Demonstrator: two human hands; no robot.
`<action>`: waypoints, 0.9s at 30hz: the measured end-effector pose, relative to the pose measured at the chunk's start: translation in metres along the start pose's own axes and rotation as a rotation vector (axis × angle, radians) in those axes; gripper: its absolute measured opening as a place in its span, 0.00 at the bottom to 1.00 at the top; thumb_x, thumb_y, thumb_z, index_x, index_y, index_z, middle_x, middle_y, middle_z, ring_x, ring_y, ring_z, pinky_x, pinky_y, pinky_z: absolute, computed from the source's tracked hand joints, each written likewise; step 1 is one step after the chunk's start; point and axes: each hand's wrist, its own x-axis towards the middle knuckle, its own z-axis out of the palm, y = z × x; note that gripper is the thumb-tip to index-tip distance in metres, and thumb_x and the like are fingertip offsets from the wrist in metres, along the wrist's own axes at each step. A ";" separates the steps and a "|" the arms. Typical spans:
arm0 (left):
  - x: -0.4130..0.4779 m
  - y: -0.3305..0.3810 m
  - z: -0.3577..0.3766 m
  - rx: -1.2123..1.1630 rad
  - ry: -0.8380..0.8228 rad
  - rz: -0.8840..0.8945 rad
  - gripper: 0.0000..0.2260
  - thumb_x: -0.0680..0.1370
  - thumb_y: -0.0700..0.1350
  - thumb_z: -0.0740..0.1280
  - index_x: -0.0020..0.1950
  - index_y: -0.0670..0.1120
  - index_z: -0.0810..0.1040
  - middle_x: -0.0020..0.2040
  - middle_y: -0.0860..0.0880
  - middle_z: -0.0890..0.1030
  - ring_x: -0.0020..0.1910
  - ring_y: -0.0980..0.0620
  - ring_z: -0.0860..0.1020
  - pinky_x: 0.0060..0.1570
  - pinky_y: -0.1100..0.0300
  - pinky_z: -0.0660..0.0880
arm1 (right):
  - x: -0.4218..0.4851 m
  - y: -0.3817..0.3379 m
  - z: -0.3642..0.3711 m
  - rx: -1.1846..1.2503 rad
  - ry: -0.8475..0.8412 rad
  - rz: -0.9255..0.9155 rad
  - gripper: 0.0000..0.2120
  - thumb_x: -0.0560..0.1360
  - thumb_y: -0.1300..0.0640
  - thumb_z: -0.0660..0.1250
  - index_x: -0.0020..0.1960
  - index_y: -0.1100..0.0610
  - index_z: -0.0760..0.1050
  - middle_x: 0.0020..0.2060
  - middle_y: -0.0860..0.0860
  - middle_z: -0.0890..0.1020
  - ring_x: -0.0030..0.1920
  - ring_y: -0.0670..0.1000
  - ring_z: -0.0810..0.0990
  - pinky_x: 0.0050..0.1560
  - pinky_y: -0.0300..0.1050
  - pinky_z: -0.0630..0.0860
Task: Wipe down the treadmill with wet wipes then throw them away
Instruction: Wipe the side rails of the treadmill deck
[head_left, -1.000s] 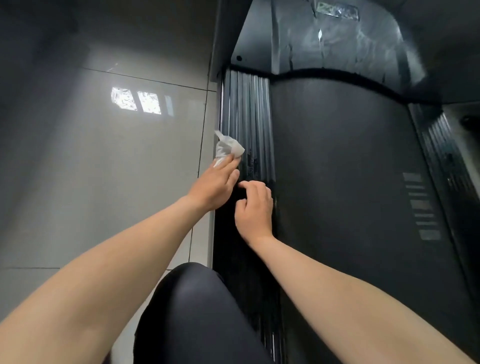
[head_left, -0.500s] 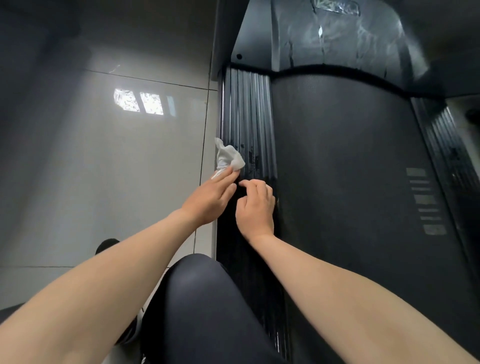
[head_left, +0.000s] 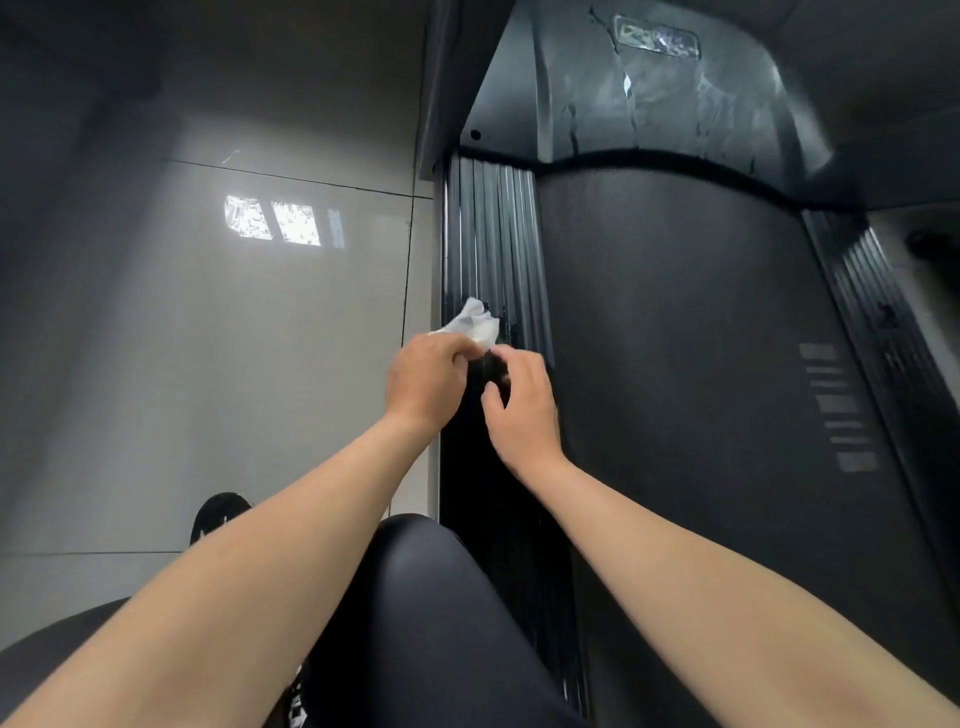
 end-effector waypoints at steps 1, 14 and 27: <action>-0.002 0.004 0.001 -0.063 -0.005 0.040 0.14 0.77 0.39 0.61 0.50 0.52 0.84 0.50 0.52 0.84 0.51 0.48 0.80 0.46 0.55 0.75 | 0.002 -0.002 0.000 0.003 0.032 -0.022 0.20 0.77 0.63 0.65 0.69 0.57 0.72 0.65 0.50 0.73 0.64 0.50 0.71 0.68 0.43 0.68; 0.004 -0.001 0.014 -0.101 -0.026 -0.173 0.21 0.82 0.44 0.60 0.76 0.48 0.65 0.77 0.48 0.63 0.73 0.45 0.60 0.74 0.50 0.58 | -0.007 0.020 -0.004 -0.151 -0.037 0.007 0.18 0.82 0.62 0.60 0.70 0.59 0.76 0.69 0.50 0.75 0.71 0.48 0.69 0.73 0.46 0.67; 0.020 -0.033 0.011 -0.212 -0.273 -0.217 0.33 0.82 0.46 0.63 0.83 0.50 0.50 0.81 0.48 0.59 0.79 0.44 0.57 0.77 0.49 0.56 | 0.087 -0.007 0.023 -0.494 -0.273 0.085 0.26 0.86 0.51 0.48 0.82 0.53 0.50 0.82 0.53 0.49 0.81 0.55 0.44 0.80 0.60 0.50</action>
